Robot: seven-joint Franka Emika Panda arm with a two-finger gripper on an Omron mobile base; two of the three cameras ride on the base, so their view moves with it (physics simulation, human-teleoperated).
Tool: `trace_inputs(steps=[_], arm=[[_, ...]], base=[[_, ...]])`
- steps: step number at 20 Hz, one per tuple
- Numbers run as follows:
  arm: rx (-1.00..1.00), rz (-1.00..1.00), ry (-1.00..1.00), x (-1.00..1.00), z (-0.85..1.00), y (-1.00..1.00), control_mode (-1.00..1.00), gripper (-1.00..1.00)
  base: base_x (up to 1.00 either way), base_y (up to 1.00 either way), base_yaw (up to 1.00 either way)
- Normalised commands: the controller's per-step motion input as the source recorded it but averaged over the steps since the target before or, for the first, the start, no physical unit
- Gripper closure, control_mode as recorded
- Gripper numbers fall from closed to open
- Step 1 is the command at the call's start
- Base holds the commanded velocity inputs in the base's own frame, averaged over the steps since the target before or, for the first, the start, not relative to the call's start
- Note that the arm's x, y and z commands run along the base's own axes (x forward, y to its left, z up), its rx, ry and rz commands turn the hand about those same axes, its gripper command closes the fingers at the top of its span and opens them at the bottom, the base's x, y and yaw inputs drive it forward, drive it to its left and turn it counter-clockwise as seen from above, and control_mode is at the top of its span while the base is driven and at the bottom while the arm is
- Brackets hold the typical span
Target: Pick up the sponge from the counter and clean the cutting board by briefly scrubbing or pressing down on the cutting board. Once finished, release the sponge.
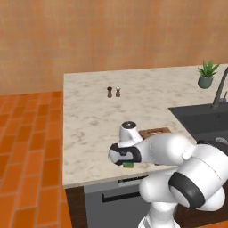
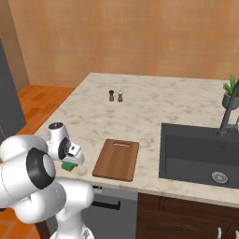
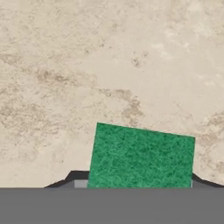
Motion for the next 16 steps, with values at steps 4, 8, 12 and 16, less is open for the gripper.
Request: trace_inputs(steps=[4, 8, 12, 16], arm=[[0.07, 0.00, 0.00, -0.10, 0.03, -0.84, -1.00, 1.00], [0.30, 0.00, 0.00, -0.01, 0.50, -1.00, -1.00, 1.00], [0.15, 0.06, 0.03, 0.00, -0.09, -0.93, -1.00, 1.00], [-0.02, 0.06, 0.10, 0.34, -0.47, -0.67, -1.00, 1.00]], base=[[0.00, 0.00, 0.00], [0.00, 0.00, 0.00], [0.00, 0.00, 0.00], [0.00, 0.00, 0.00]])
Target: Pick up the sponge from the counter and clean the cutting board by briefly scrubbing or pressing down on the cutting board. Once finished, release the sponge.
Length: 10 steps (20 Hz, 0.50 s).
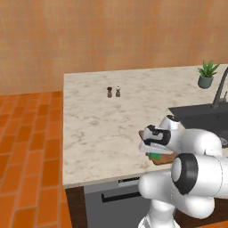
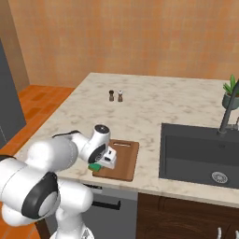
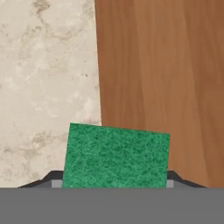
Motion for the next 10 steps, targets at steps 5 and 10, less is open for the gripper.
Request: trace_inputs(steps=[5, 10], arm=[[-0.13, 0.02, 0.03, 0.32, -0.47, -0.27, -1.00, 1.00], [-0.17, 0.00, 0.00, 0.02, -0.32, -0.03, -1.00, 1.00]], base=[[0.00, 0.00, 0.00], [0.00, 0.00, 0.00]])
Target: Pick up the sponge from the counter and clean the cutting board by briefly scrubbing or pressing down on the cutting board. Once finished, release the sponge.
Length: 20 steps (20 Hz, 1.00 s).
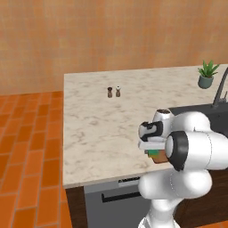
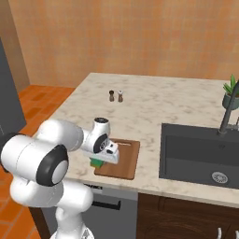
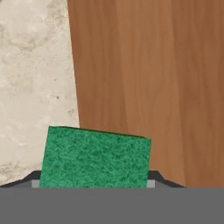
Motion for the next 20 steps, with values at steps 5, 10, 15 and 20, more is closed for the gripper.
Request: trace_inputs(steps=[5, 10, 15, 20], arm=[[-0.02, 0.00, 0.00, 0.39, -0.07, -0.24, -1.00, 1.00], [0.00, 0.00, 0.00, 0.75, 0.00, -0.27, -1.00, 1.00], [0.00, 0.01, 0.00, 0.83, 0.00, -0.12, -1.00, 1.00], [0.00, 0.01, 0.00, 0.72, 0.00, -0.32, -1.00, 1.00]], base=[[0.00, 0.00, 0.00], [0.00, 0.00, 0.00], [0.00, 0.00, 0.00], [0.00, 0.00, 0.00]])
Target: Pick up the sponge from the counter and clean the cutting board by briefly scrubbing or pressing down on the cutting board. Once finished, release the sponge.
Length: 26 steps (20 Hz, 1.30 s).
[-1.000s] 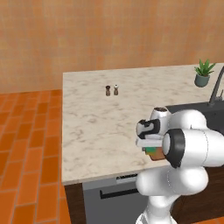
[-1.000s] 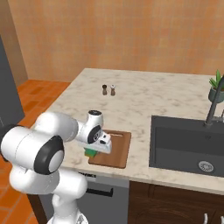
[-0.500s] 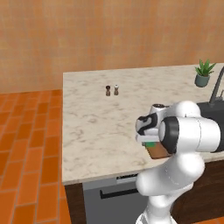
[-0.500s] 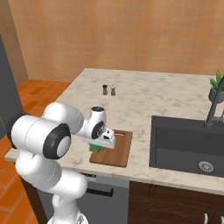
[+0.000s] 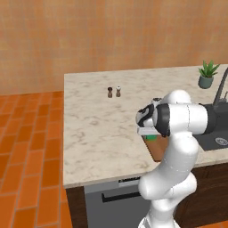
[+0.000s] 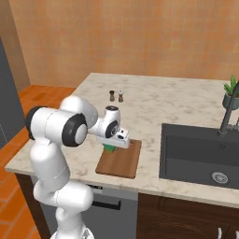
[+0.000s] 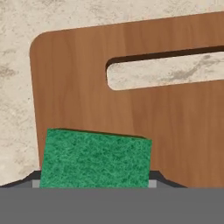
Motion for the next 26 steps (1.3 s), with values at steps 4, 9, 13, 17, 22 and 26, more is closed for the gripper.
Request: trace_inputs(steps=[4, 9, 13, 17, 22, 26], arm=[[-0.01, 0.00, 0.00, 0.08, 0.00, -0.44, -1.00, 1.00], [-0.03, 0.05, 0.00, -0.38, -0.17, -0.36, -1.00, 1.00], [-0.10, 0.17, 0.00, -0.88, -0.48, 0.02, -1.00, 1.00], [-0.07, 0.18, -0.05, -1.00, -0.35, 0.01, -1.00, 1.00], [0.01, 0.10, -0.14, -1.00, -0.02, -0.13, -1.00, 1.00], [0.02, 0.10, -0.12, -0.89, -0.05, -0.25, -1.00, 1.00]], base=[[0.00, 0.00, 0.00], [0.00, 0.00, 0.00], [0.00, 0.00, 0.00], [0.00, 0.00, 0.00], [0.00, 0.00, 0.00], [0.00, 0.00, 0.00]])
